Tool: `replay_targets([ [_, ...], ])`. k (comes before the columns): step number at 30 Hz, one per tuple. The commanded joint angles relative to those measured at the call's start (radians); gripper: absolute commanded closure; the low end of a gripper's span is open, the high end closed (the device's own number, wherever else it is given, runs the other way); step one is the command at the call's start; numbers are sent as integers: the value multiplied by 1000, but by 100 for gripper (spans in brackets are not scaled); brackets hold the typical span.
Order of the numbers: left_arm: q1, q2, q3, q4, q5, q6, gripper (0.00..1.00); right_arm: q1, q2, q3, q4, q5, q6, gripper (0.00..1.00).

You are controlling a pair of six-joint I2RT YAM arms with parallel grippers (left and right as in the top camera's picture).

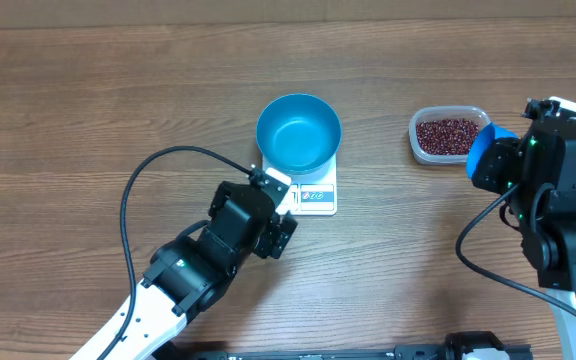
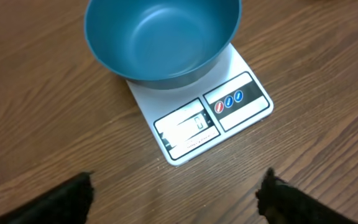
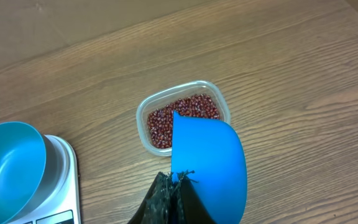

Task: Scoop item into bowl and weigh 150g on scale
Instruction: 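Lift the left gripper back from the scale buttons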

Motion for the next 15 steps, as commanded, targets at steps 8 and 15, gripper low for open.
replay_targets([
  [8, -22, -68, -242, 227, 54, 19, 14, -1, 6, 25, 5, -4, 0, 96],
  [15, 14, -67, -291, 284, 54, 31, 0, -1, 6, 25, 9, -4, 0, 96],
])
